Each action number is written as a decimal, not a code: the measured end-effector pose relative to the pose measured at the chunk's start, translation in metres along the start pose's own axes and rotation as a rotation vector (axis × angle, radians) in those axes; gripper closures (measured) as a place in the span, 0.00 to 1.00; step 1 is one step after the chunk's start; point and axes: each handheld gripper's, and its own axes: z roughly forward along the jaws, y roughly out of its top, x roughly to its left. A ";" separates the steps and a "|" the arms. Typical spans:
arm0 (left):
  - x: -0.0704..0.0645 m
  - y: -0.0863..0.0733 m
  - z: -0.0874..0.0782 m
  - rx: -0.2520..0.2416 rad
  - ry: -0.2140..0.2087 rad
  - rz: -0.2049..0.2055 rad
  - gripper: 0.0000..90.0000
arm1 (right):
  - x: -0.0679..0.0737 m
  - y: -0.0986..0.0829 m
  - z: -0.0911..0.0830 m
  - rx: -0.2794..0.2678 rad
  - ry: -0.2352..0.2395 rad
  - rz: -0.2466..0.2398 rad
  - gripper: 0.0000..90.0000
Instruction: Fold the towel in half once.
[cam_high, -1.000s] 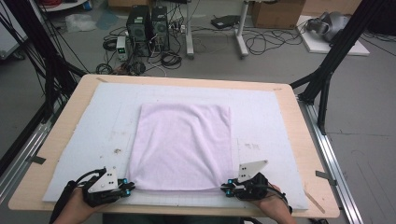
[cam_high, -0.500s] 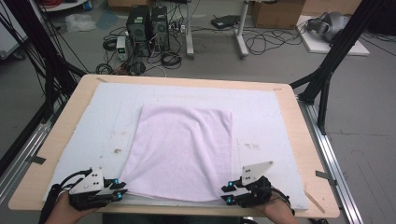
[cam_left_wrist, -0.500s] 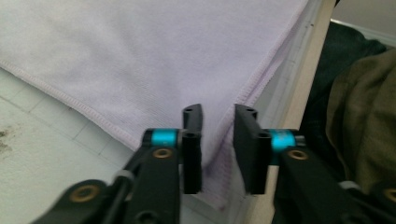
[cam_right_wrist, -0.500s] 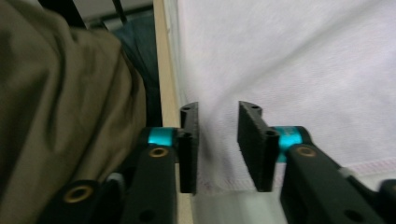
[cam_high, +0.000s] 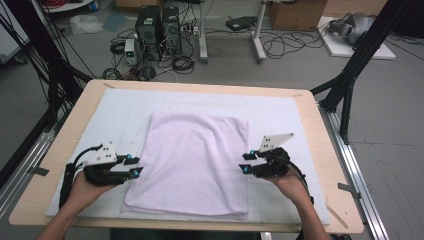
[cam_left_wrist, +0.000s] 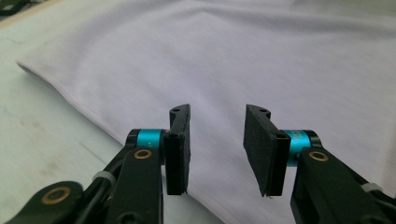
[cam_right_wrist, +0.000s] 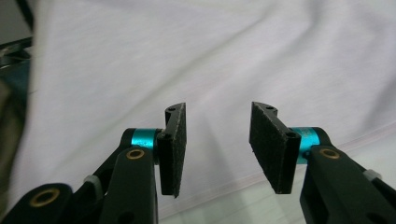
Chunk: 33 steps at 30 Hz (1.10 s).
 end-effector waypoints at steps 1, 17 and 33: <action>0.008 0.005 0.006 -0.001 0.006 -0.010 0.68 | -0.008 0.003 0.002 -0.004 -0.011 0.012 0.62; 0.150 0.037 0.096 0.119 0.178 -0.191 0.71 | -0.139 0.035 0.033 0.020 -0.170 0.124 0.55; 0.152 0.049 0.105 0.084 0.274 -0.203 0.97 | -0.146 0.040 0.060 0.077 -0.182 0.184 0.96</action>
